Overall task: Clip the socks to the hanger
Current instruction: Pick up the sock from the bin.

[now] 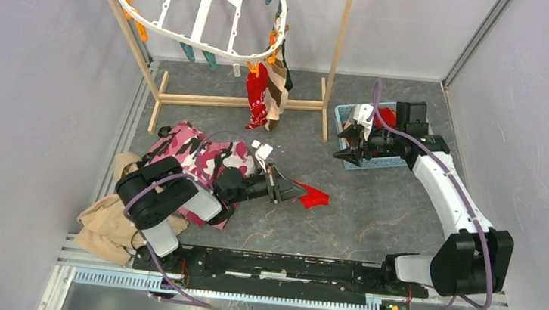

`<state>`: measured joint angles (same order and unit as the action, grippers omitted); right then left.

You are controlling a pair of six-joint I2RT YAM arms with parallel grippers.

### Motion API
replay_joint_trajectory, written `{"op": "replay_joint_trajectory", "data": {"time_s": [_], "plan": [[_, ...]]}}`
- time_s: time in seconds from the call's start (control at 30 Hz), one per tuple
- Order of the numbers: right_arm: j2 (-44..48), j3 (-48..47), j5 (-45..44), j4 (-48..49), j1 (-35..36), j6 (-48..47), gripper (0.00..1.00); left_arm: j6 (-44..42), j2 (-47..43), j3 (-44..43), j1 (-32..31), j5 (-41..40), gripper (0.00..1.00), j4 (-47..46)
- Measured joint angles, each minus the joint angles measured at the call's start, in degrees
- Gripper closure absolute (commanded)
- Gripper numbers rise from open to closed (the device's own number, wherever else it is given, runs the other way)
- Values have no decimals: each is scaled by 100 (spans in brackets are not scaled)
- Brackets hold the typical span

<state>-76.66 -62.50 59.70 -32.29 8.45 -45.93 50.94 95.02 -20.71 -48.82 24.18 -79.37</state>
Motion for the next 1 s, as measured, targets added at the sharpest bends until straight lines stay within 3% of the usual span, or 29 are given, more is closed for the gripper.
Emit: {"op": "replay_joint_trajectory", "data": {"time_s": [0.1,0.17,0.33,0.47,0.67,1.0], "plan": [[291,-7,-48,-35,39,-557,14,1495,367,13,184,83,98,-446],[568,-7,57,-354,151,-1510,9,2459,654,13,199,168,98,-507],[848,0,304,-1526,498,-3528,7,3587,737,11,262,164,98,-564],[848,144,278,-1971,680,-4341,10,4122,737,11,468,140,98,-621],[887,704,9,-1853,1093,-4511,16,4492,737,-11,562,127,98,-643],[887,1241,-846,-404,1718,-3364,49,4739,643,-153,564,116,98,-649]]}}
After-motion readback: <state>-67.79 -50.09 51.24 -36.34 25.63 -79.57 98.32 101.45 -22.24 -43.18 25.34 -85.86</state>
